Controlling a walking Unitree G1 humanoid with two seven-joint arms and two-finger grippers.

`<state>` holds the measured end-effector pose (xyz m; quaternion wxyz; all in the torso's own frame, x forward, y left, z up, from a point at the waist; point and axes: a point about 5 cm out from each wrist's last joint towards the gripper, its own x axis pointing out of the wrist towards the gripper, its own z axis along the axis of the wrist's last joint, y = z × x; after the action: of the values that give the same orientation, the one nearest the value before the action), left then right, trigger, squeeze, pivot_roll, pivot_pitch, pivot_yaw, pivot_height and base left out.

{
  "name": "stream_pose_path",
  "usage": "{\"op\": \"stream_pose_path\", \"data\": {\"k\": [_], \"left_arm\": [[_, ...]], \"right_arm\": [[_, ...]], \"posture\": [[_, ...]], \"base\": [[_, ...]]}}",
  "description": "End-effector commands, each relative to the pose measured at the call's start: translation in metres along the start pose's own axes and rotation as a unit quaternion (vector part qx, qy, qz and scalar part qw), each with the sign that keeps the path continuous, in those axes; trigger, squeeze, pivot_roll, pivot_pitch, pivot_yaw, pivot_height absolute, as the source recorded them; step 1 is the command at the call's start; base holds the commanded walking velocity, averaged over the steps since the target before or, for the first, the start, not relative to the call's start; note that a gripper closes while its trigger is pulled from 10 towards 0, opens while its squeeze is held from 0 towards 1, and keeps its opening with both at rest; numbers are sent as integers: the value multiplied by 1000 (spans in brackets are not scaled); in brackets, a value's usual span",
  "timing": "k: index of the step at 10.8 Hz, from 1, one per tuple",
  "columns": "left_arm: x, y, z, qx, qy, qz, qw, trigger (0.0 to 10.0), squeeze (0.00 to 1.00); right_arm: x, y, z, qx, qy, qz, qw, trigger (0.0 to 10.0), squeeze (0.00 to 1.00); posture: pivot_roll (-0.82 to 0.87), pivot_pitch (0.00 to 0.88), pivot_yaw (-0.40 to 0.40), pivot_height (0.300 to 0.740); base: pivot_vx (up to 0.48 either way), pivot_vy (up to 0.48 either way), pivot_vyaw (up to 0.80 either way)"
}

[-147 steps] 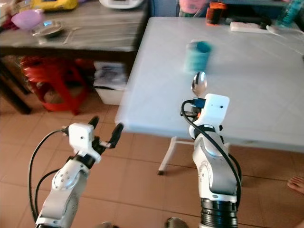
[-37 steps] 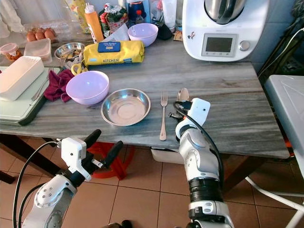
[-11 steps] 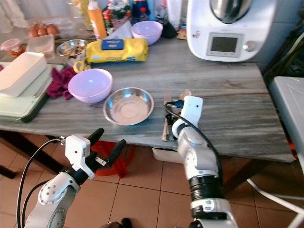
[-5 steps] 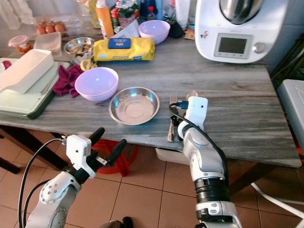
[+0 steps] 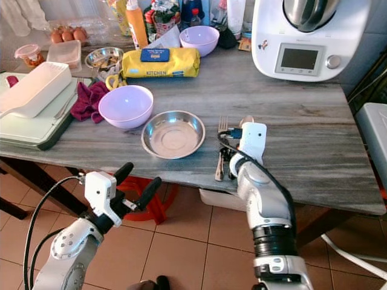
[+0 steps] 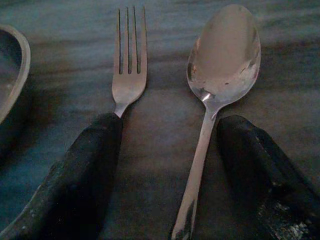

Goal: Setting the table

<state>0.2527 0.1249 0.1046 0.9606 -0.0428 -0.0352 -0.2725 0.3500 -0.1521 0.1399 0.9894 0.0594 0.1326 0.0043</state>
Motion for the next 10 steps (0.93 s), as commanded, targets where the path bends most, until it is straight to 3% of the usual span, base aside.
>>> {"op": "stream_pose_path", "data": {"k": [1, 2, 3, 4, 5, 6, 8, 10], "left_arm": [[-3, 1, -4, 0, 11, 4, 1000, 10000, 0], [-3, 0, -4, 1, 11, 4, 1000, 10000, 0], [-2, 1, -4, 1, 11, 4, 1000, 10000, 0], [-2, 1, -3, 2, 10, 4, 1000, 10000, 0], [-1, 1, -3, 2, 8, 4, 1000, 10000, 0], [-1, 1, -2, 2, 8, 4, 1000, 10000, 0], [-1, 1, -2, 2, 8, 5, 1000, 10000, 0], [-1, 1, -2, 3, 9, 5, 1000, 10000, 0]], "right_arm": [[-3, -13, -41, 3, 94, -24, 995, 4902, 0], [-4, -13, -43, 2, 101, -25, 995, 4980, 0], [-4, -16, -43, 1, 105, -29, 994, 3255, 0], [-4, -15, -41, -2, 98, -25, 995, 3373, 0], [-4, -15, -40, 0, 98, -24, 995, 2784, 0], [-4, -15, -41, 1, 101, -25, 995, 1255, 0], [-5, -16, -45, 6, 116, -22, 993, 2078, 0], [-7, -19, -52, 6, 136, -17, 990, 1843, 0]], "posture": [[-39, 169, 74, 740], [-38, 170, 75, 740], [-38, 170, 75, 740], [-38, 170, 75, 740], [-42, 168, 73, 740], [-42, 167, 73, 740], [-40, 168, 72, 740], [-37, 168, 73, 740]], "base": [[0, 0, 0], [0, 0, 0], [0, 0, 0], [0, 0, 0], [0, 0, 0], [0, 0, 0], [0, 0, 0], [0, 0, 0]]}}
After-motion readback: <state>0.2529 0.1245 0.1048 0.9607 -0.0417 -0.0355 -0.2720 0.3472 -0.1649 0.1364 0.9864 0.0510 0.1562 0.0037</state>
